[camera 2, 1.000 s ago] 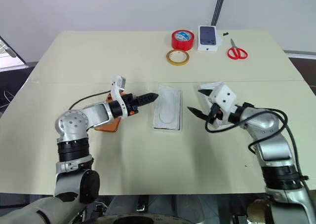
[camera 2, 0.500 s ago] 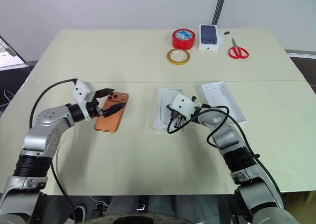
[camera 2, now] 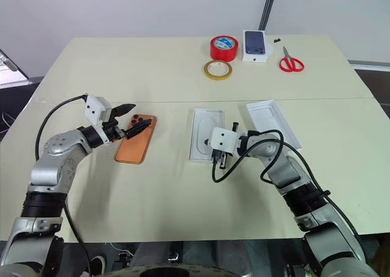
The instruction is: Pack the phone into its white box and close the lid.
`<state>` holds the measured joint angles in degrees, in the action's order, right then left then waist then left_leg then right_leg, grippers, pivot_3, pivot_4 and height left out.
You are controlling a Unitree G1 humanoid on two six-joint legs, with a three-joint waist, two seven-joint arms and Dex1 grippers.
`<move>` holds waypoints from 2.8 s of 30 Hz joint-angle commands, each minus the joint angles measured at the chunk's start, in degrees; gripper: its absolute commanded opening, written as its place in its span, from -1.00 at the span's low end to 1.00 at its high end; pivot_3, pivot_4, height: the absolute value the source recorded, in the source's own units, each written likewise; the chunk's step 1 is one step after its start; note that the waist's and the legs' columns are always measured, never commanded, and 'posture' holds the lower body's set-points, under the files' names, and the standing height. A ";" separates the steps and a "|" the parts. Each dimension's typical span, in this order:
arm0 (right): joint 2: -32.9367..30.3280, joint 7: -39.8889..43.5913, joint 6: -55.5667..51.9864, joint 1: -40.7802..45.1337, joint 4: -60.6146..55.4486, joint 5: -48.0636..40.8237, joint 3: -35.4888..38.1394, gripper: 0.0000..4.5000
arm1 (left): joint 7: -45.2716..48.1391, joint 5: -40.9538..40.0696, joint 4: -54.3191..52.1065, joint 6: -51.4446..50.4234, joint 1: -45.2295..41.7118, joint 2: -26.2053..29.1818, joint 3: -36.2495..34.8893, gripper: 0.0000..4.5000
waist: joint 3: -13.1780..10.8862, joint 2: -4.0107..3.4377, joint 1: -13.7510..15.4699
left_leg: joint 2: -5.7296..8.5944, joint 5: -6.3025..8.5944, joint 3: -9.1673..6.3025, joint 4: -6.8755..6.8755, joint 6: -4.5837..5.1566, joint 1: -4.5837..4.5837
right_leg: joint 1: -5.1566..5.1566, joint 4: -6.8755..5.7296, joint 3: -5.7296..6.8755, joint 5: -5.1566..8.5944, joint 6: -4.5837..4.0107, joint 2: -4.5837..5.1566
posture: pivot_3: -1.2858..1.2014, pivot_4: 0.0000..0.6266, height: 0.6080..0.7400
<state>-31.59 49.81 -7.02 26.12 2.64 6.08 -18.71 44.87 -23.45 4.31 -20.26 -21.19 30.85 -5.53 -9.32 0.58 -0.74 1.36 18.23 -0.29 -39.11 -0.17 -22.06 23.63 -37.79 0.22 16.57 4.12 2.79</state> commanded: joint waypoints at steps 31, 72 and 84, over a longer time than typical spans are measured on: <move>28.23 -6.83 -8.60 23.28 26.39 11.19 -18.23 -0.99 | 9.07 -8.31 17.37 -44.28 -7.53 12.59 1.01 0.89 | 0.44 -0.13 -1.71 | 0.03 -0.33 0.01 -0.06 -0.55 -0.27 | 0.66 -0.66 -0.02 0.00 -0.01 -0.06 | 0.03 -0.52 1.00; 29.26 -6.73 -4.76 22.07 27.48 12.86 -16.21 -1.00 | 9.25 -11.00 20.67 -52.48 -10.57 10.49 -4.05 -0.38 | 1.07 -0.44 -1.85 | 0.09 -0.15 -0.04 0.08 -0.26 -0.01 | 0.43 -0.61 -0.04 0.00 -0.02 0.00 | 0.03 -0.52 1.00; 28.86 -6.43 -5.04 21.19 26.08 13.28 -15.59 -1.00 | 8.65 -13.28 21.64 -54.80 -9.59 8.88 -6.26 -0.99 | 1.07 -0.44 -1.91 | 0.08 -0.15 -0.04 0.09 -0.26 0.01 | 0.43 -0.61 -0.05 0.00 -0.02 0.00 | 0.03 -0.52 1.00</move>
<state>-2.45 42.75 -11.56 48.10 29.36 19.02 -34.34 55.48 -37.64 24.98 -74.54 -31.82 39.76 -11.98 -8.25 0.14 -2.66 1.45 18.09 -0.33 -39.01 -0.43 -22.06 24.07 -38.40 0.17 16.58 4.10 2.80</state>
